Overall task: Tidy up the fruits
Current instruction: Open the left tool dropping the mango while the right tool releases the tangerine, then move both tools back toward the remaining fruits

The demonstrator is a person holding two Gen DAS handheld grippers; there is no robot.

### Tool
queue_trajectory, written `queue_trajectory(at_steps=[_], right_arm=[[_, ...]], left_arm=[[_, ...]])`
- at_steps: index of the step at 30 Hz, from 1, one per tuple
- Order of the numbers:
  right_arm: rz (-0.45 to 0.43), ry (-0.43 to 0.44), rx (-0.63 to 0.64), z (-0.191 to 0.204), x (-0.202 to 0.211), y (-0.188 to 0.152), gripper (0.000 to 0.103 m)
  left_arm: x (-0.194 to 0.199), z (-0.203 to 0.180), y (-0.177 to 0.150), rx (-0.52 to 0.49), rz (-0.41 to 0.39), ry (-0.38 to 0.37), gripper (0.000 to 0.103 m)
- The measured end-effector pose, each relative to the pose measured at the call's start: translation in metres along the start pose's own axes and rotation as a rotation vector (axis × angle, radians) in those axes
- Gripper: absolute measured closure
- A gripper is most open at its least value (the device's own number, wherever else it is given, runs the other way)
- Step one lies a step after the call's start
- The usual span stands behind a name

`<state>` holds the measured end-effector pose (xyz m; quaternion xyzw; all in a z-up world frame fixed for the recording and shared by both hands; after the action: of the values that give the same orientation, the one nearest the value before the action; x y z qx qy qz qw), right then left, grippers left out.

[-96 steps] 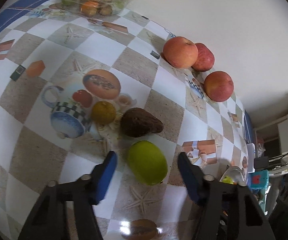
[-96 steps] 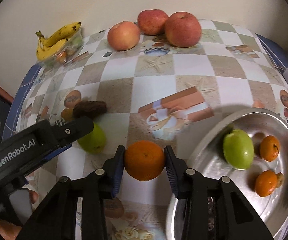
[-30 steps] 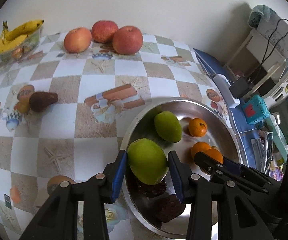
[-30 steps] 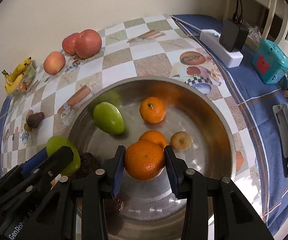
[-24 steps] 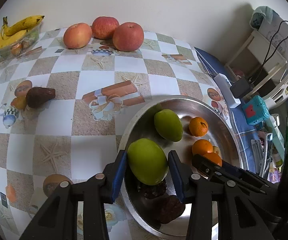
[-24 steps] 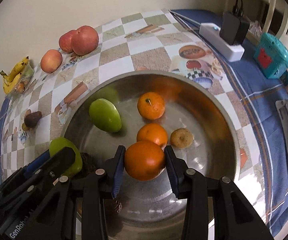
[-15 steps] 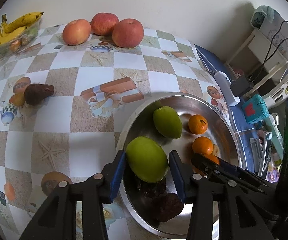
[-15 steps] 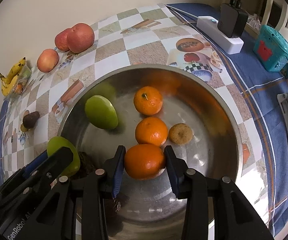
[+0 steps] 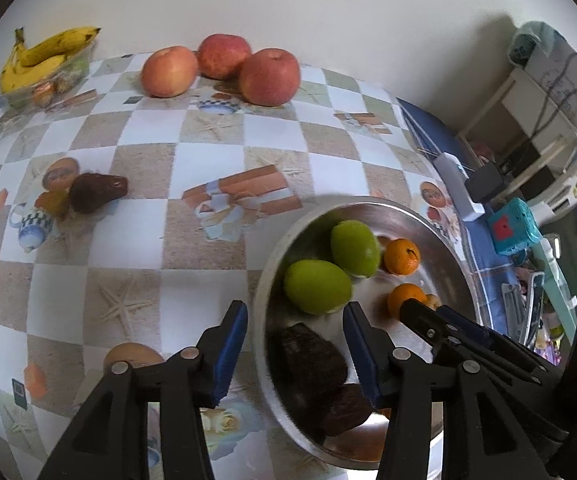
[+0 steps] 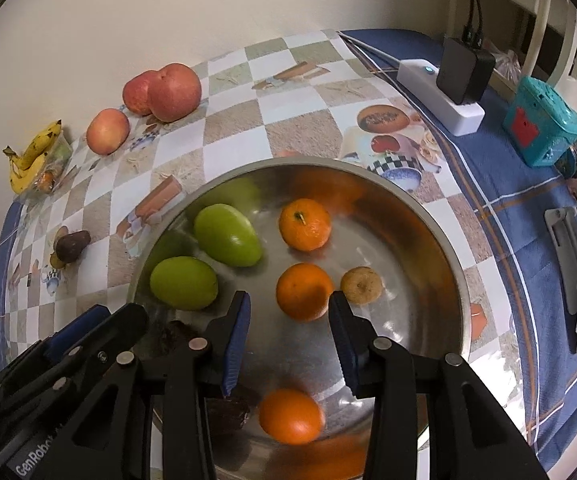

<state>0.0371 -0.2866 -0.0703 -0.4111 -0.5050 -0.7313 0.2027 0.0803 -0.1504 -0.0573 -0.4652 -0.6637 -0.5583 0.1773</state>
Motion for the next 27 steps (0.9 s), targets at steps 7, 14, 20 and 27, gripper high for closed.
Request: queue_trajectory(at_steps=[7,14,20,27], right_arm=[[-0.001,-0.010,0.014,0.003,-0.002,-0.001,0.030],[-0.018,-0.016,0.052,0.010,-0.005,-0.003,0.028],[-0.043,-0.012,0.076,0.021,-0.006,-0.001,0.006],[-0.068,-0.021,0.110,0.034,-0.008,0.002,0.006]], left_arm=[[0.006,0.049,0.006,0.063,-0.019,0.208,0.022],[0.017,0.098,0.013,0.057,-0.065,0.386,0.001],[0.024,0.119,0.022,0.072,-0.091,0.421,0.000],[0.030,0.141,0.031,0.101,-0.104,0.440,0.000]])
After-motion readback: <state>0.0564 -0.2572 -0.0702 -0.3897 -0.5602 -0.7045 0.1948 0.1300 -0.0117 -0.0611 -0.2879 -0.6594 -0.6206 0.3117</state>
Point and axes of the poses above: each gripper's, at about its wrist camera, not at the fingertips, and x roughly against the way its jaws point, z to its left, y to its top, the point moved 7 cm from there along -x, roughly the way its jaws point, and after that the axes turned 12 degrees about -z, right-handed, at the moved point
